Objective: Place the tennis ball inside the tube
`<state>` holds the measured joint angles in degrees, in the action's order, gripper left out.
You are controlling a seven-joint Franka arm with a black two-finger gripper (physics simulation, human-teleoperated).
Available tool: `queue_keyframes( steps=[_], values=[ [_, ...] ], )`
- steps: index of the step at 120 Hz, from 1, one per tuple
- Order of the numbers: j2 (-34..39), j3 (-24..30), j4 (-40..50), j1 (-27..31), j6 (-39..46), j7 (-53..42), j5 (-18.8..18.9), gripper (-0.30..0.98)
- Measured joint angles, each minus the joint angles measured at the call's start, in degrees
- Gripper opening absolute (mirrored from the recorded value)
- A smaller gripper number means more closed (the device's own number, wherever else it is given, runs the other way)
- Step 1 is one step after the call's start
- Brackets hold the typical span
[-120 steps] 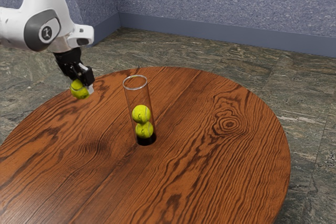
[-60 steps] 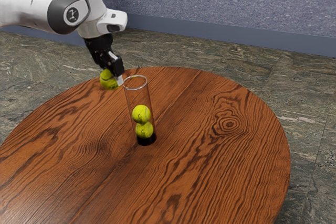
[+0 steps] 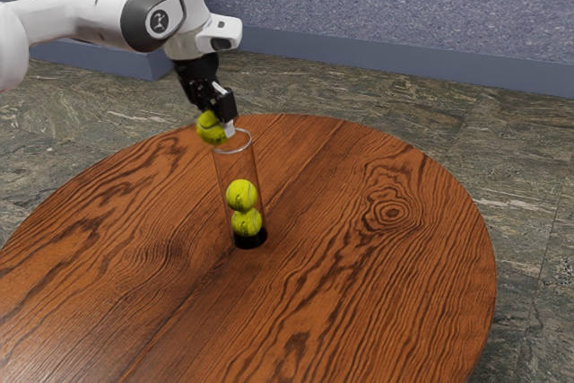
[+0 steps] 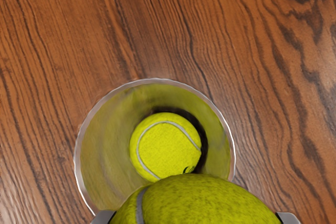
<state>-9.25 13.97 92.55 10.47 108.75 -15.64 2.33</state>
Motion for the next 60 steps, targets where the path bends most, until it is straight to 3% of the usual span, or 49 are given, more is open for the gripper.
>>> queue_keyframes(
  steps=[60],
  values=[
    [-7.38,-0.43,-7.28,-0.28,-0.70,-0.09,1.03,0.09]
  ],
)
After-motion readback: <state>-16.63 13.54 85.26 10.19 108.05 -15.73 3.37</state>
